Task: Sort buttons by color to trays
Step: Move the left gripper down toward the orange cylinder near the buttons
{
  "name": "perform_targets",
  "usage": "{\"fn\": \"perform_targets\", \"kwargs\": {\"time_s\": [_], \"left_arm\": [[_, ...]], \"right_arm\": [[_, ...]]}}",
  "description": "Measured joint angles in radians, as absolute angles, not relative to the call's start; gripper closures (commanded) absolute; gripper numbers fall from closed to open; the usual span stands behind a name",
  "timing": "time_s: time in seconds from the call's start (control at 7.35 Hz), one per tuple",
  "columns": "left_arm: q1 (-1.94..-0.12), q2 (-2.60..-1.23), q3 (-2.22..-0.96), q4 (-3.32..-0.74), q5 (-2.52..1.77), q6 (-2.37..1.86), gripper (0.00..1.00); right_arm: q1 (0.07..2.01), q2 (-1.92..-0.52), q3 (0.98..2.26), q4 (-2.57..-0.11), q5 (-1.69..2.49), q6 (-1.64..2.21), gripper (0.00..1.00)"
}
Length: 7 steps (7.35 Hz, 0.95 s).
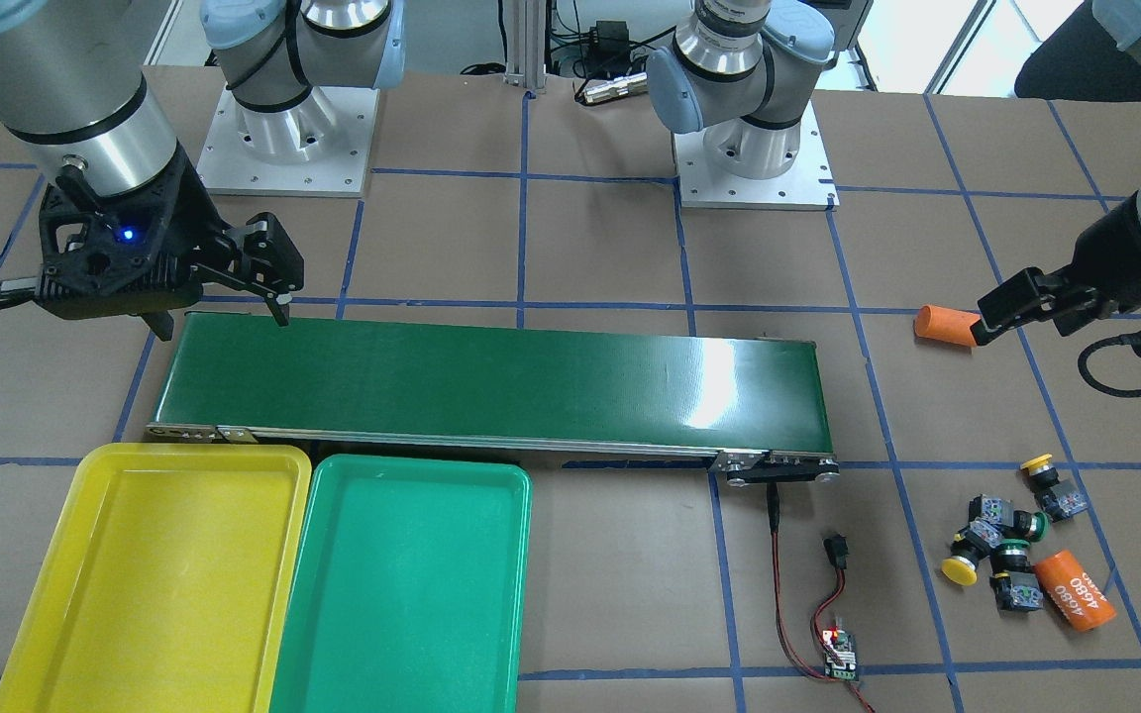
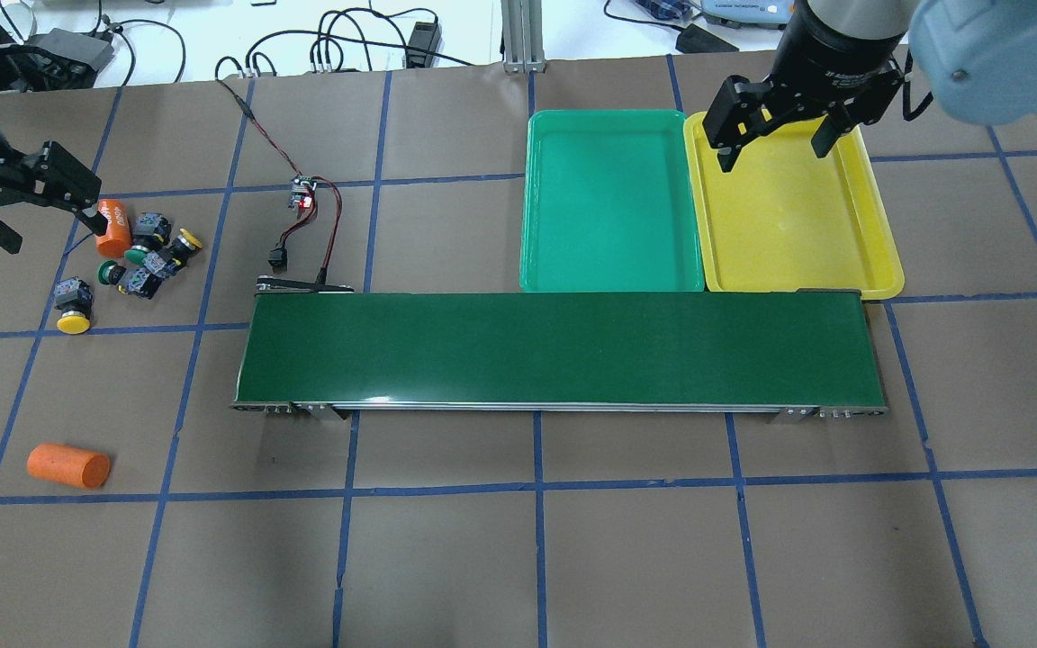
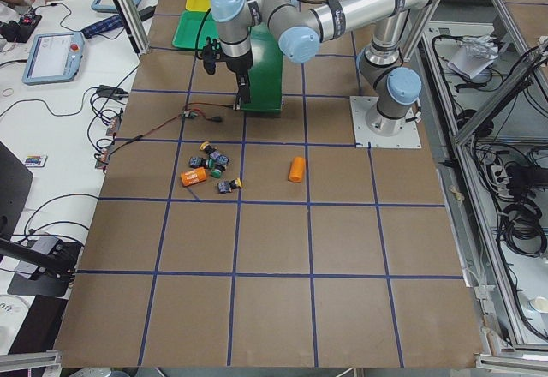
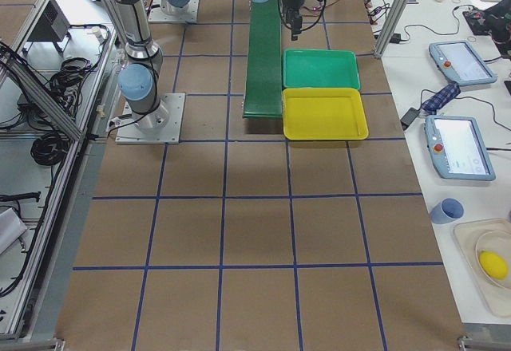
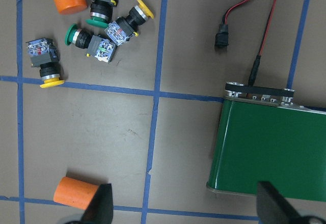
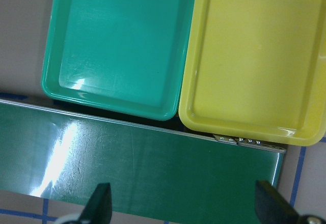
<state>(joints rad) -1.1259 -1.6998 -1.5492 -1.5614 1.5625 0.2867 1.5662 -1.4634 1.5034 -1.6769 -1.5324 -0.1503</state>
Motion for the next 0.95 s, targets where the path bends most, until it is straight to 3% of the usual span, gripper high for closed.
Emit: {"fn": "perform_targets", "kwargs": {"time_s": [0.95], "left_arm": [[-1.098, -1.713, -1.552, -1.565, 1.562, 0.232, 0.00]], "right_arm": [[1.566, -1.463, 1.503, -1.677, -1.532, -0.150, 0.00]]}}
